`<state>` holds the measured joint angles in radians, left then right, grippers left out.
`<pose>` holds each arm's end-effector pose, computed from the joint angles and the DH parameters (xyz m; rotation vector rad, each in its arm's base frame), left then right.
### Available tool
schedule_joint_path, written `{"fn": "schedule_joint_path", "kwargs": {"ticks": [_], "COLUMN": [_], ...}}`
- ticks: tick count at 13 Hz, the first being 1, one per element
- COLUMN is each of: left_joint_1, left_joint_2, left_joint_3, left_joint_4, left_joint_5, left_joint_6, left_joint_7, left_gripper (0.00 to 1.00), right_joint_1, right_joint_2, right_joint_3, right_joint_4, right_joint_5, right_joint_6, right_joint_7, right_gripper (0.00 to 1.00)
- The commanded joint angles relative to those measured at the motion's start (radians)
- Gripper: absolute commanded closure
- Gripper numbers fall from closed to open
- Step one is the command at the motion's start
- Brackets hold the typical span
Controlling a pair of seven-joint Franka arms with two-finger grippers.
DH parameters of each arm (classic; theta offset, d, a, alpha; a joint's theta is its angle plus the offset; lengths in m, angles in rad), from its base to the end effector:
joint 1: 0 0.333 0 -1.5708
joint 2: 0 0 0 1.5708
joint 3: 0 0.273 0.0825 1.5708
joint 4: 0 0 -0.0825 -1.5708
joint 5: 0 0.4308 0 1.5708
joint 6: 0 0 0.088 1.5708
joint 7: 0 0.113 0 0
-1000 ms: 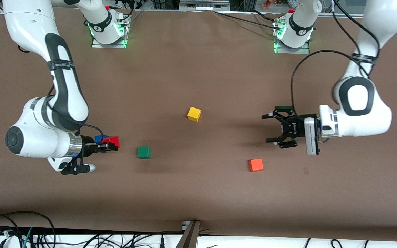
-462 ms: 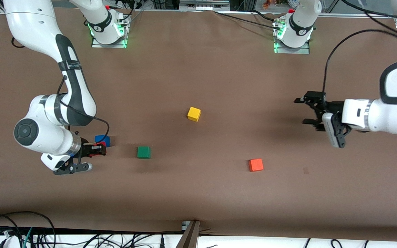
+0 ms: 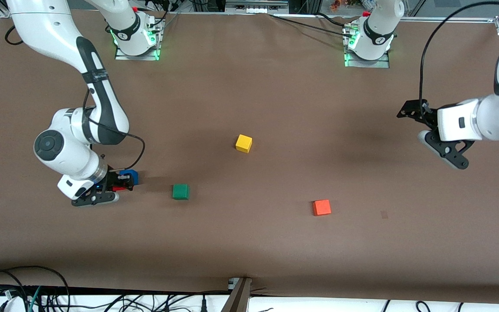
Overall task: Pass red block to right arm, stack on blue
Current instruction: 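Carry the red cube with the right gripper over the blue cube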
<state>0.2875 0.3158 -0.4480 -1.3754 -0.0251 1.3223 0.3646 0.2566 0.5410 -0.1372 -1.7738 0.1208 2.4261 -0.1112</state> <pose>0.6341 -0.0735 0.4779 2.8073 -0.7631 -0.4696 0.6794 0.0860 0.1941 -3.1095 -0.2611 -0.1844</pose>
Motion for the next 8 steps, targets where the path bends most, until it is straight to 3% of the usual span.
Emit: {"fn": "schedule_joint_path", "kwargs": {"ticks": [1,3,5,6,8], "left_joint_1": [-0.071,-0.115,-0.285,-0.342,-0.399], "left_joint_2": [-0.075,-0.142,-0.216,-0.228,-0.263], "left_joint_3": [0.003,0.055,0.264,0.334,0.393], "left_joint_4": [-0.001,-0.020,-0.085,-0.109,-0.166], "left_joint_5": [0.095,0.093,0.083,0.077,0.097], "left_joint_6": [-0.029,-0.022,-0.023,-0.009,0.136], "left_joint_7": [-0.116,-0.174,-0.254,-0.312,-0.413], "left_gripper": [0.00,0.00,0.00,0.00,0.00], "right_joint_1": [0.018,0.016,0.016,0.016,0.016], "right_joint_2": [-0.073,-0.085,-0.095,-0.096,-0.102], "right_joint_3": [-0.010,-0.012,-0.021,-0.022,-0.022], "right_joint_4": [-0.122,-0.154,-0.191,-0.200,-0.214], "right_joint_5": [-0.023,-0.035,-0.053,-0.055,-0.058], "right_joint_6": [0.082,0.117,0.177,0.195,0.206], "right_joint_7": [0.019,0.019,0.018,0.012,0.012], "right_gripper": [0.99,0.99,0.99,0.99,0.98]}}
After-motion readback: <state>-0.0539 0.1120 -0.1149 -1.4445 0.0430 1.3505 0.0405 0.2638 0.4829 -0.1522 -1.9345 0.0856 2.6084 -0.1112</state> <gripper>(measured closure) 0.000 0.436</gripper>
